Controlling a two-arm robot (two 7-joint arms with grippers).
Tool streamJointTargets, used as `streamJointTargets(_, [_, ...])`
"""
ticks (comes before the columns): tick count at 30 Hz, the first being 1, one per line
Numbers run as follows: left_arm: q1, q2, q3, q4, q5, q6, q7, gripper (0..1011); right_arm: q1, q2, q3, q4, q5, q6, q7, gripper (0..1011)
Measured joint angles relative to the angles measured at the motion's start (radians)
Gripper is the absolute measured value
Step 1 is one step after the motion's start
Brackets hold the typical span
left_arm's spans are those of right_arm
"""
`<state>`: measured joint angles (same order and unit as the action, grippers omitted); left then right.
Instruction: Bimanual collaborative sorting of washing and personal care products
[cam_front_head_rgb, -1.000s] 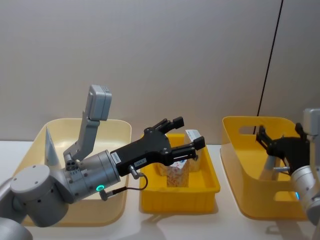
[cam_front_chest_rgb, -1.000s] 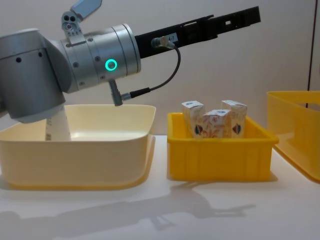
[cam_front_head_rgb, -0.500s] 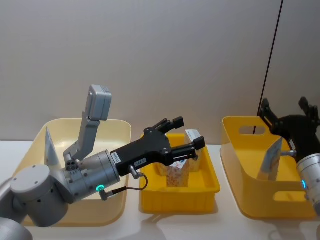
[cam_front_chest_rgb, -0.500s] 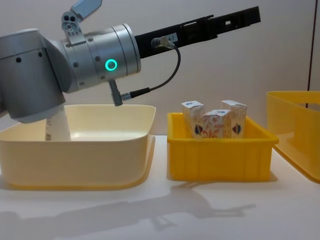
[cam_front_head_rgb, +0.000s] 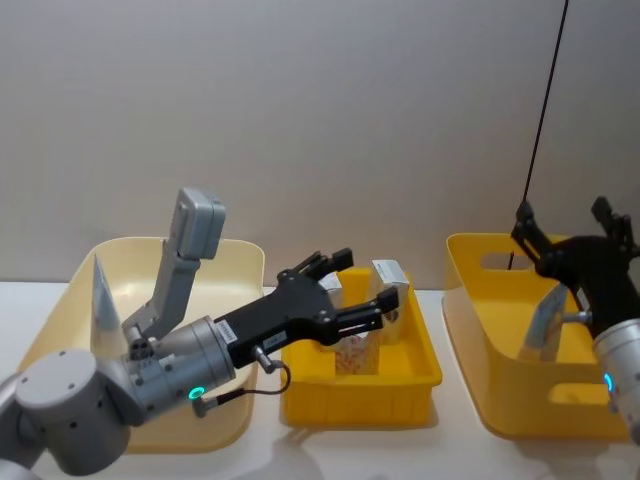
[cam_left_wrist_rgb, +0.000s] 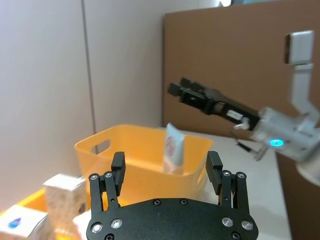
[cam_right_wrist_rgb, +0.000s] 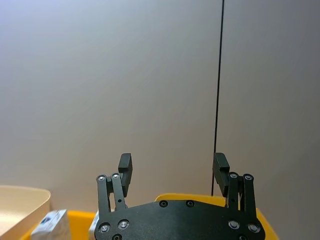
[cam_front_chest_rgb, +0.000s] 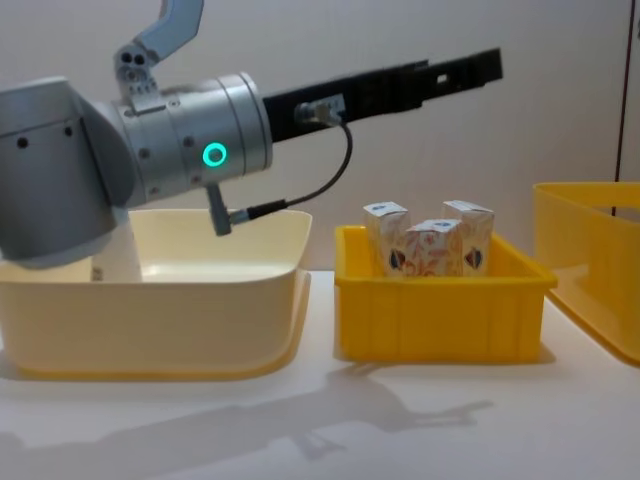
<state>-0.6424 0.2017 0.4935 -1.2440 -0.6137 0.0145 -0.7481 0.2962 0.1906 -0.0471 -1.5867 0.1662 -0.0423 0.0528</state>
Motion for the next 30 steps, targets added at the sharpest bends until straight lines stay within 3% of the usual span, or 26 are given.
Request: streamJointTargets(30, [0.214, 0.096, -0.021, -0.202, 0.219, 0.0, 0.39, 1003, -0.282, 0.134, -0.163, -0.164, 0.111, 0.07, 0.013, 1001])
